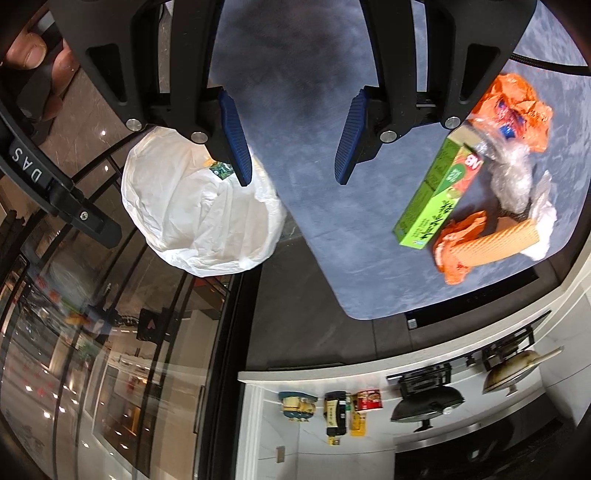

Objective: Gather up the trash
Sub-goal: 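Open both tools over the bin, dropping the carton and mesh sleeve, then grasp the red plastic bag from the table with the left tool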

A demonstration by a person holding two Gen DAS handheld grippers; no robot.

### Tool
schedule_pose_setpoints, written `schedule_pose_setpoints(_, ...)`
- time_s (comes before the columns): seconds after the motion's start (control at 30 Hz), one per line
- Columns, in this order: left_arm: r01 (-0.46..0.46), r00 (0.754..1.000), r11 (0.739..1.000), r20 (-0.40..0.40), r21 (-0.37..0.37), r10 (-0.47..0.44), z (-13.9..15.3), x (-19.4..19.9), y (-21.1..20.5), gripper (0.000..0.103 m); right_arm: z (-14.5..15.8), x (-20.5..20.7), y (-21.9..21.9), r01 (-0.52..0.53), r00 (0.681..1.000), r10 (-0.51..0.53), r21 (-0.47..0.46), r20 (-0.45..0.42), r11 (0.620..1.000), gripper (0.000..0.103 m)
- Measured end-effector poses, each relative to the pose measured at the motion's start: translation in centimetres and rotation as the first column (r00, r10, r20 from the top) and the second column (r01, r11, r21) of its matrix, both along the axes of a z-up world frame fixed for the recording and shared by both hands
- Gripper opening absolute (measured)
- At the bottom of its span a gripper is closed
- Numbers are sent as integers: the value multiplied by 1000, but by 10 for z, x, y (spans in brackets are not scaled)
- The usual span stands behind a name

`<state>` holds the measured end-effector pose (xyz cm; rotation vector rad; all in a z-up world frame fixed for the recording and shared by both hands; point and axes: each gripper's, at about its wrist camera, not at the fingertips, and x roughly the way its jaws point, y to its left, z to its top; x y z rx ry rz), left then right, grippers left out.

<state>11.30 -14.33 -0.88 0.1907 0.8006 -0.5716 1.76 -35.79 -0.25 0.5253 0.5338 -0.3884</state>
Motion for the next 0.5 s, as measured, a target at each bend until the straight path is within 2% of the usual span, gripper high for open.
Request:
schedule_pose_setpoints(0.07,-16,1000,1000,5,3,16,1,-1,8,46,2,2,6,-15,1000,15,-4,-1,1000,59)
schedule_pose_setpoints(0.17,-48,999,999,13,6,48,2,-3,24,54,5,4,19,-43,999,43,-13,-2,999,59)
schedule_pose_setpoints(0.43,-170,985,984,21,50,169,-4,-6,80,59,3,12,58,-136,990,135,-32,-34,990,60)
schedule_pose_setpoints(0.5,-215,977,974,23,67,214,-7,-9,96,70,2,13,67,-158,987,156,-34,-43,987,61)
